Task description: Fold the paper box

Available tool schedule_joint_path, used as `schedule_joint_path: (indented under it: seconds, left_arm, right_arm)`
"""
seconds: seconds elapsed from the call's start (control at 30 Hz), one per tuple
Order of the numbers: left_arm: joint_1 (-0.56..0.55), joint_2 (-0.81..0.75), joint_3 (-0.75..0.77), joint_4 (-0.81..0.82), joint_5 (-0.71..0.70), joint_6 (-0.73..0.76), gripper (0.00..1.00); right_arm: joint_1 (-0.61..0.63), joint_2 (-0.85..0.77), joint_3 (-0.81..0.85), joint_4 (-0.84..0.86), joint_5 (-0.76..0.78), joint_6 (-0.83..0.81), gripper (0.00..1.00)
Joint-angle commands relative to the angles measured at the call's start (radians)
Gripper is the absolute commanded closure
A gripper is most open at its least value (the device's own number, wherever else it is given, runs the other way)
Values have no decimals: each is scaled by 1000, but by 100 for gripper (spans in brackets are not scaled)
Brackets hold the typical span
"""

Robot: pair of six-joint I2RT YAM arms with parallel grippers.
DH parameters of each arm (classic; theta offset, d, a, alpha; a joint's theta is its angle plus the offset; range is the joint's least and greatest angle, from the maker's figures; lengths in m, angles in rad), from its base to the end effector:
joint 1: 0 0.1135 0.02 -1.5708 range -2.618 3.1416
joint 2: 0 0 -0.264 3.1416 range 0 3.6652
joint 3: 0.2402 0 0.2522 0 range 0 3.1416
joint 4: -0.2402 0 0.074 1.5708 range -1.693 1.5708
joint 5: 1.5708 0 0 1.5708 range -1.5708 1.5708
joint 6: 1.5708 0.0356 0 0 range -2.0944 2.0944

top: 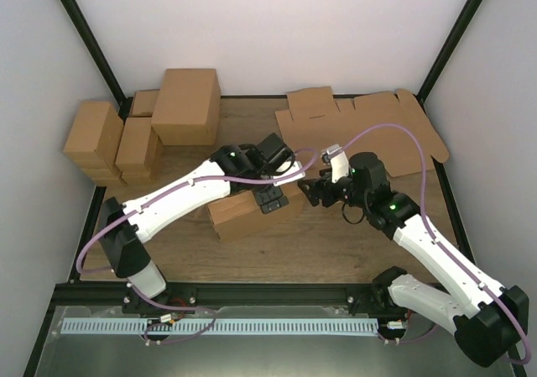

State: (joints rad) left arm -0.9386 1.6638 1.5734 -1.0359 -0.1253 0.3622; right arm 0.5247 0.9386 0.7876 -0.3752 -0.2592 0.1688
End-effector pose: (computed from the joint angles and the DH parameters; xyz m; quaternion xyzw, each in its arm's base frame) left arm 0.2050 -0.2724 0.3153 0.5785 0.7831 -0.0040 0.2283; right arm 0.1763 0.1126 0.2945 -0.2156 0.8344 0.2735 0.4272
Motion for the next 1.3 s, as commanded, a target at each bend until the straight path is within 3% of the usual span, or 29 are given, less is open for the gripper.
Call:
schedule_joint_path:
  seconds: [0.0, 0.13, 0.37, 0.53, 0.67, 0.97, 1.27]
  left_arm:
    - [-5, -74, 59, -3, -63, -74, 0]
    - [-5, -138, 65, -18, -89, -203, 0]
    - [4, -350, -45, -54, -155, -563, 0]
    - [19, -479, -108, -146, -184, -766, 0]
    - [20, -553, -144, -208, -208, -884, 10]
    - [19, -646, -265, -270, -75, -950, 25]
    - [18, -704, -342, -263, -97, -1001, 38]
  right_arm:
    - [-5, -15, 51, -24, -9, -73, 13]
    - [-5, -34, 75, -36, 60, -150, 12]
    - [-5, -38, 94, -21, -75, -422, 28]
    - [-5, 75, 200, -112, 13, -500, 34]
    - [-5, 137, 255, -154, 21, -579, 38]
    - [-5, 195, 296, -193, 20, -673, 49]
    - [-5, 248, 318, -167, 32, -672, 61]
